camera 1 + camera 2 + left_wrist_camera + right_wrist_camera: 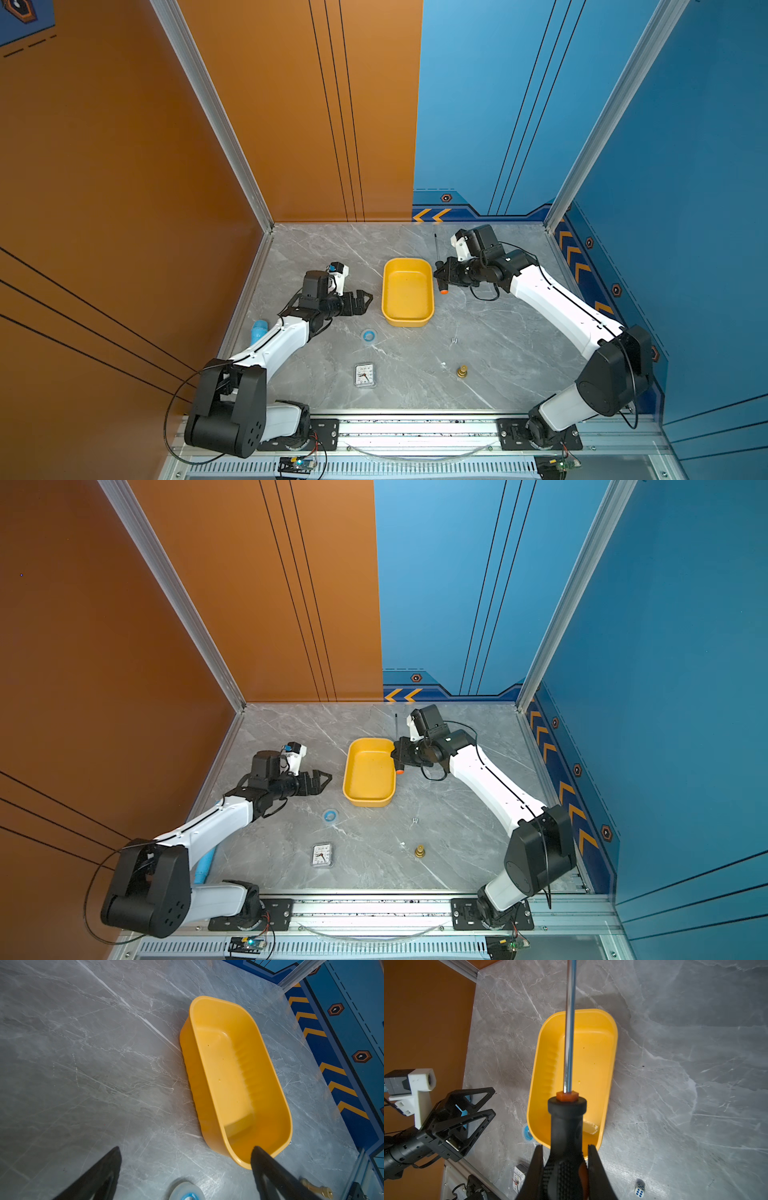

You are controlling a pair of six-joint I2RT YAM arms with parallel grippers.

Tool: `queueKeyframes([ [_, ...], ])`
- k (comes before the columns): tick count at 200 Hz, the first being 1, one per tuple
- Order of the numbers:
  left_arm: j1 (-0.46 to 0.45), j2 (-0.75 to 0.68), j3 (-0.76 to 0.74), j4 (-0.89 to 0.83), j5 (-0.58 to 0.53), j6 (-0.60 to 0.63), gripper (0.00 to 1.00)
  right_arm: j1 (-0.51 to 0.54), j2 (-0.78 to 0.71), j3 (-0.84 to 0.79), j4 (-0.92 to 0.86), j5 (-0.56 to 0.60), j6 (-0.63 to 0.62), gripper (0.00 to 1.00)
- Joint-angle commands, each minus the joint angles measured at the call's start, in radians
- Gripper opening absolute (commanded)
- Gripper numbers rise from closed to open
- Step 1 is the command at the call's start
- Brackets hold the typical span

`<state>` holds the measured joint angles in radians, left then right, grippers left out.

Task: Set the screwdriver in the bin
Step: 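Lift the screwdriver with the right gripper and carry it over the yellow bin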

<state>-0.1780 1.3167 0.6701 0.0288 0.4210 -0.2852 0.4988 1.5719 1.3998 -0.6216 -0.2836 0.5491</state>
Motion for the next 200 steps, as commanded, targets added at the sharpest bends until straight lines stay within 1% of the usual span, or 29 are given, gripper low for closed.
queueKeyframes([
  [1,-0.006,-0.020,0.000,-0.018,0.025,0.020,0.98,0.070,0.044,0.052,-0.009,0.054,0.064,0.00],
  [34,-0.005,-0.022,-0.004,-0.018,0.025,0.023,0.98,0.167,0.126,0.100,-0.027,0.245,0.162,0.00],
  [47,-0.003,-0.025,-0.004,-0.019,0.028,0.026,0.98,0.188,0.171,0.130,-0.054,0.284,0.204,0.00],
  [63,-0.003,-0.026,-0.003,-0.025,0.030,0.031,0.98,0.196,0.225,0.165,-0.076,0.327,0.224,0.00],
  [66,-0.003,-0.026,-0.002,-0.026,0.030,0.032,0.98,0.224,0.236,0.173,-0.082,0.336,0.227,0.00],
  [75,-0.003,-0.027,-0.003,-0.028,0.030,0.032,0.98,0.240,0.264,0.194,-0.098,0.361,0.231,0.00],
  [140,0.005,-0.028,-0.006,-0.024,0.028,0.038,0.98,0.275,0.405,0.272,-0.125,0.445,0.239,0.00],
  [200,0.009,-0.019,-0.003,-0.026,0.032,0.038,0.98,0.271,0.483,0.299,-0.144,0.475,0.238,0.00],
])
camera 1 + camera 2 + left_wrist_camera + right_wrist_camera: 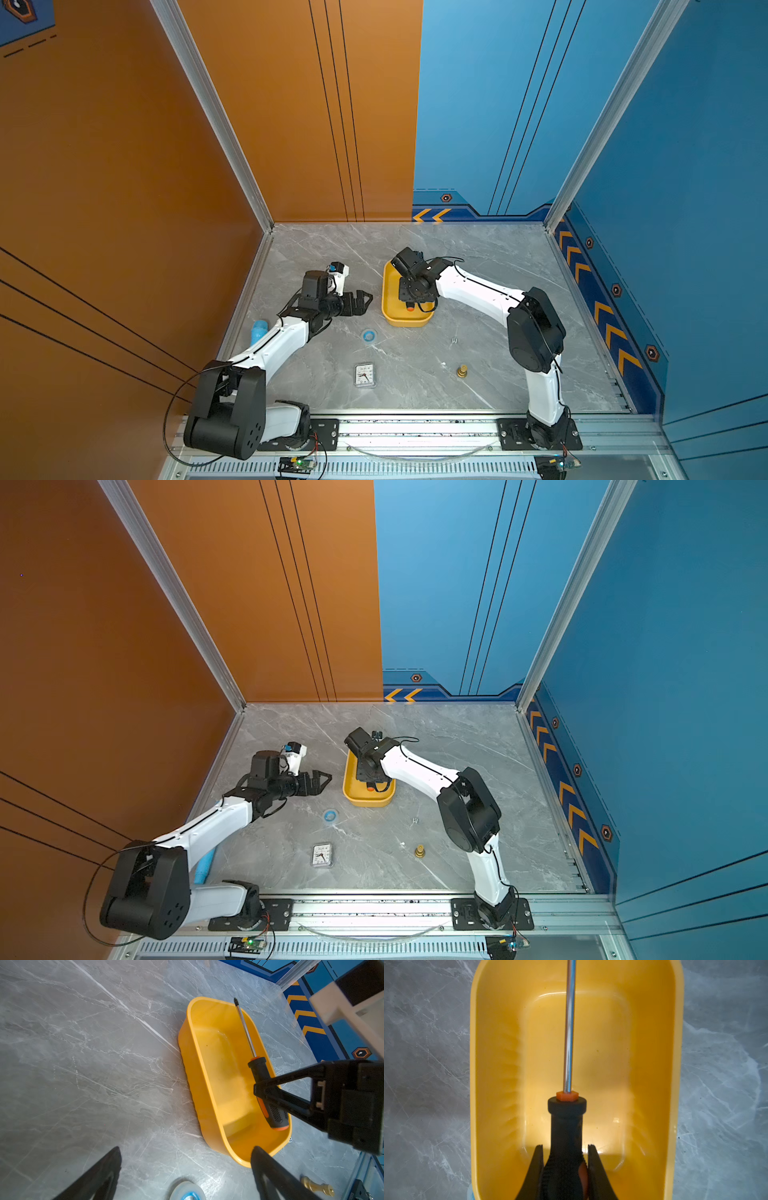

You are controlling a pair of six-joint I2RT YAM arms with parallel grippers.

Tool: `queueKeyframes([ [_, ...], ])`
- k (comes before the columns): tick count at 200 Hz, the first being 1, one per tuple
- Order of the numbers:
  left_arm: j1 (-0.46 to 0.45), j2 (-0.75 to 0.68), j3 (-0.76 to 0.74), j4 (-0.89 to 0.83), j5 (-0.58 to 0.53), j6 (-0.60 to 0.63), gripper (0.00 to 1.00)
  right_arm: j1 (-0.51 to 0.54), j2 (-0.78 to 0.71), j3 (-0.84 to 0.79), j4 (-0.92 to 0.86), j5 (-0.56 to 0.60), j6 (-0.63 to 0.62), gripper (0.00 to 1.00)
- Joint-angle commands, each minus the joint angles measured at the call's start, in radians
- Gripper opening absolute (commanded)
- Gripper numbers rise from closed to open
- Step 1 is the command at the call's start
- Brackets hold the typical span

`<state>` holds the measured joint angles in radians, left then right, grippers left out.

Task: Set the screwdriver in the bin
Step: 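Lift the screwdriver with the right gripper and carry it over the yellow bin, then lower the screwdriver into the yellow bin and open the right gripper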

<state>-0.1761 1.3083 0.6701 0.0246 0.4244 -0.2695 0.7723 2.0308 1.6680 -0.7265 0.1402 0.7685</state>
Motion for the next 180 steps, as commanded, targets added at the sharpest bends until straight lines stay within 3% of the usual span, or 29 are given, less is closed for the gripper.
queueKeyframes([
  [1,0.007,-0.010,-0.003,-0.022,0.028,0.023,0.98,-0.001,0.025,0.032,-0.040,0.051,0.019,0.00],
  [147,0.007,-0.012,-0.001,-0.028,0.029,0.023,0.98,-0.013,0.134,0.046,-0.039,0.055,0.011,0.00],
  [164,0.007,-0.013,-0.001,-0.028,0.029,0.023,0.98,-0.015,0.138,0.047,-0.039,0.049,0.005,0.11],
  [180,0.008,-0.013,-0.002,-0.029,0.028,0.023,0.98,-0.016,0.144,0.049,-0.039,0.042,0.001,0.15],
])
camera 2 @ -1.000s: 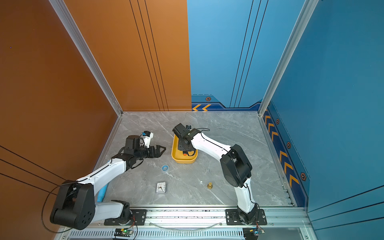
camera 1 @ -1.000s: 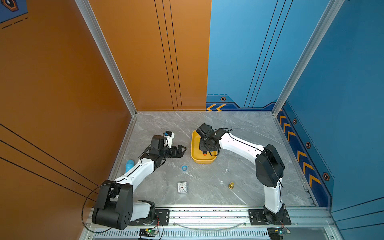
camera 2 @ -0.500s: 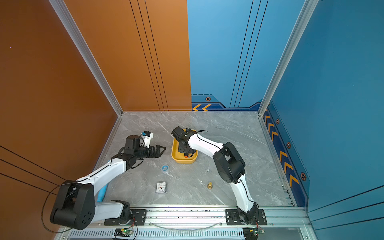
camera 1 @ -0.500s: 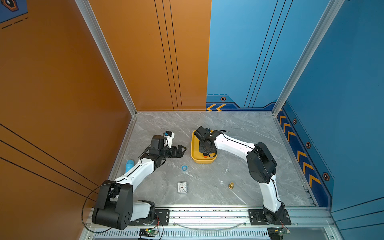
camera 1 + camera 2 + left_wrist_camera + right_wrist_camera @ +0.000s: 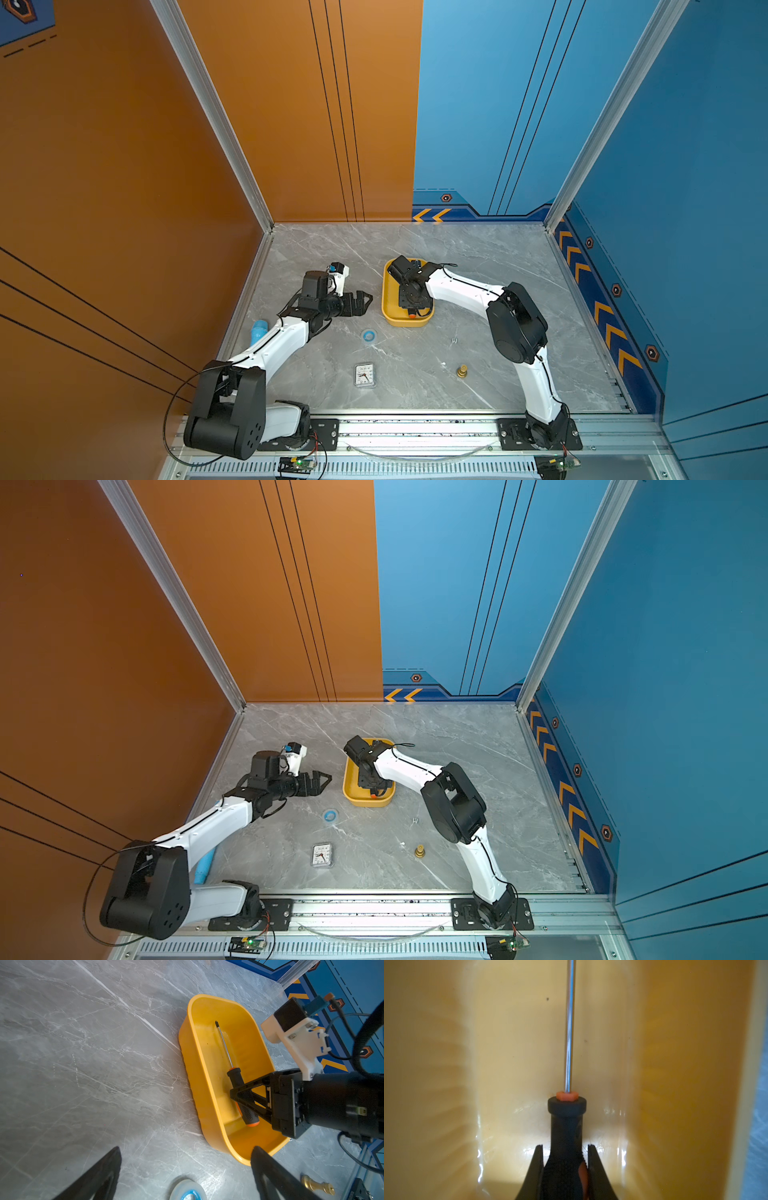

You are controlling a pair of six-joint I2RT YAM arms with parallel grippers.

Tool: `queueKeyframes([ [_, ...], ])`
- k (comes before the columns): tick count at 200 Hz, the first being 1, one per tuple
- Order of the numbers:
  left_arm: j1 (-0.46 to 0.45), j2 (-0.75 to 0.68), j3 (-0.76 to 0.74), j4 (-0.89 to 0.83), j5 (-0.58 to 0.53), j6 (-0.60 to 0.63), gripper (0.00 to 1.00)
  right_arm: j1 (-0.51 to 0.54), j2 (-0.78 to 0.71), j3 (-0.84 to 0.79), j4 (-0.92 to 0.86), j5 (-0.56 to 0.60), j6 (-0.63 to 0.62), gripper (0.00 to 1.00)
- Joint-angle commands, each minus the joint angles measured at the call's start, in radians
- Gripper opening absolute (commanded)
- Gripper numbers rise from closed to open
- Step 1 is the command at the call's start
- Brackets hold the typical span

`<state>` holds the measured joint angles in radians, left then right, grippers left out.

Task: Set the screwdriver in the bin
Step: 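Lower the screwdriver into the yellow bin and open the right gripper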

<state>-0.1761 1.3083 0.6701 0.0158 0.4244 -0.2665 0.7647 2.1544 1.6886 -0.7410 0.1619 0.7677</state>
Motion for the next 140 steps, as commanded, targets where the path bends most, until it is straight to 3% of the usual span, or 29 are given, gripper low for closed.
queueKeyframes([
  [1,0.008,-0.012,-0.001,-0.020,0.029,0.020,0.98,-0.009,0.022,0.028,-0.025,0.020,0.002,0.15],
  [70,0.007,-0.013,-0.003,-0.018,0.036,0.019,0.98,-0.011,0.024,0.033,-0.024,0.000,-0.005,0.34],
  [140,0.006,-0.014,-0.003,-0.022,0.031,0.018,0.98,-0.013,-0.034,0.026,-0.026,-0.046,-0.032,0.43],
])
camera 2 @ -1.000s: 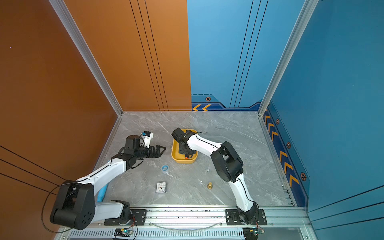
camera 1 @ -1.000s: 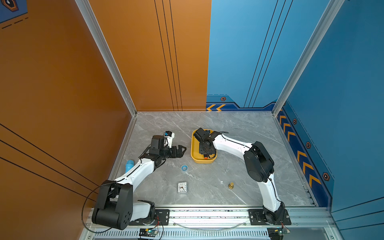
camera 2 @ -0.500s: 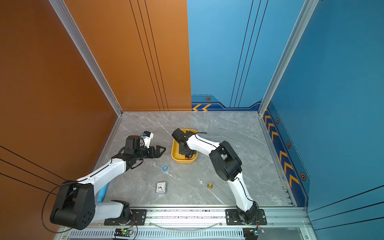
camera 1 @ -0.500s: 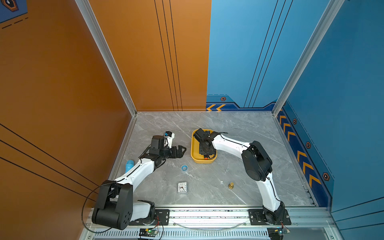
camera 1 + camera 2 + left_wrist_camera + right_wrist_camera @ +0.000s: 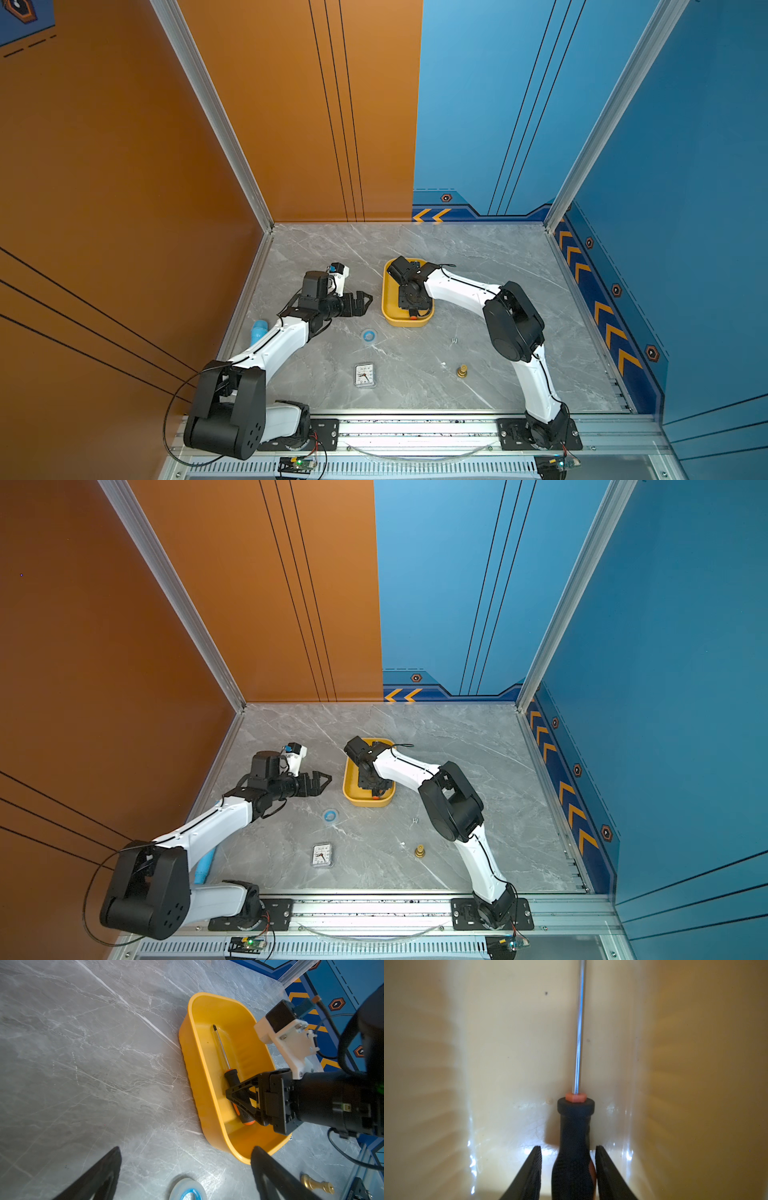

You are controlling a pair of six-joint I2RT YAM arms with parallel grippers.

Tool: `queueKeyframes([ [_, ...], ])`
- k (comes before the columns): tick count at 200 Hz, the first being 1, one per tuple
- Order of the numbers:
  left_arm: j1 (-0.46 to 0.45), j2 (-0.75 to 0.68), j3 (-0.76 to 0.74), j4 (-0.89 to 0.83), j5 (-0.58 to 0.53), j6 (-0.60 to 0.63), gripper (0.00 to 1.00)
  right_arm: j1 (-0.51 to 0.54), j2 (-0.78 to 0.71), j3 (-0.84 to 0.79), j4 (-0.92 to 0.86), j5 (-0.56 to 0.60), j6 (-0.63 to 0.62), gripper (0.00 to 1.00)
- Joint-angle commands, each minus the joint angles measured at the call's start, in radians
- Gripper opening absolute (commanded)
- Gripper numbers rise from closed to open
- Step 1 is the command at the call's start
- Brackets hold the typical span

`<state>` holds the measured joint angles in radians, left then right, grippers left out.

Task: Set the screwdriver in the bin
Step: 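Lower the screwdriver into the yellow bin and open the right gripper, then raise the right gripper out of the bin and draw it back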

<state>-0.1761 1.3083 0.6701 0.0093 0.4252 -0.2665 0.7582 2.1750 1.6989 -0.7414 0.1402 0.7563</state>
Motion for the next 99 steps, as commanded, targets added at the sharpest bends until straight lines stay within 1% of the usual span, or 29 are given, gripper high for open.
queueKeyframes([
  [1,0.007,-0.014,-0.003,-0.015,0.031,0.018,0.98,-0.007,-0.057,0.015,-0.025,-0.026,-0.022,0.43],
  [13,0.007,-0.015,-0.003,-0.016,0.028,0.019,0.98,-0.008,-0.082,0.010,-0.026,-0.037,-0.032,0.46],
  [25,0.007,-0.015,-0.003,-0.017,0.027,0.019,0.98,-0.007,-0.094,0.003,-0.024,-0.053,-0.047,0.52],
  [32,0.007,-0.015,-0.002,-0.018,0.025,0.019,0.98,-0.009,-0.139,-0.001,-0.025,-0.062,-0.059,0.54],
  [59,0.007,-0.015,-0.003,-0.020,0.024,0.021,0.98,-0.026,-0.215,-0.031,-0.026,-0.110,-0.092,0.57],
  [71,0.007,-0.014,-0.002,-0.020,0.023,0.023,0.98,-0.042,-0.252,-0.047,-0.025,-0.151,-0.102,0.58],
  [83,0.007,-0.013,-0.002,-0.023,0.021,0.025,0.98,-0.049,-0.289,-0.068,-0.024,-0.220,-0.122,0.59],
  [86,0.008,-0.014,-0.001,-0.024,0.020,0.026,0.98,-0.081,-0.301,-0.074,-0.024,-0.241,-0.128,0.60],
  [99,0.010,-0.014,0.000,-0.028,0.016,0.029,0.98,-0.116,-0.347,-0.104,-0.023,-0.325,-0.162,0.60],
])
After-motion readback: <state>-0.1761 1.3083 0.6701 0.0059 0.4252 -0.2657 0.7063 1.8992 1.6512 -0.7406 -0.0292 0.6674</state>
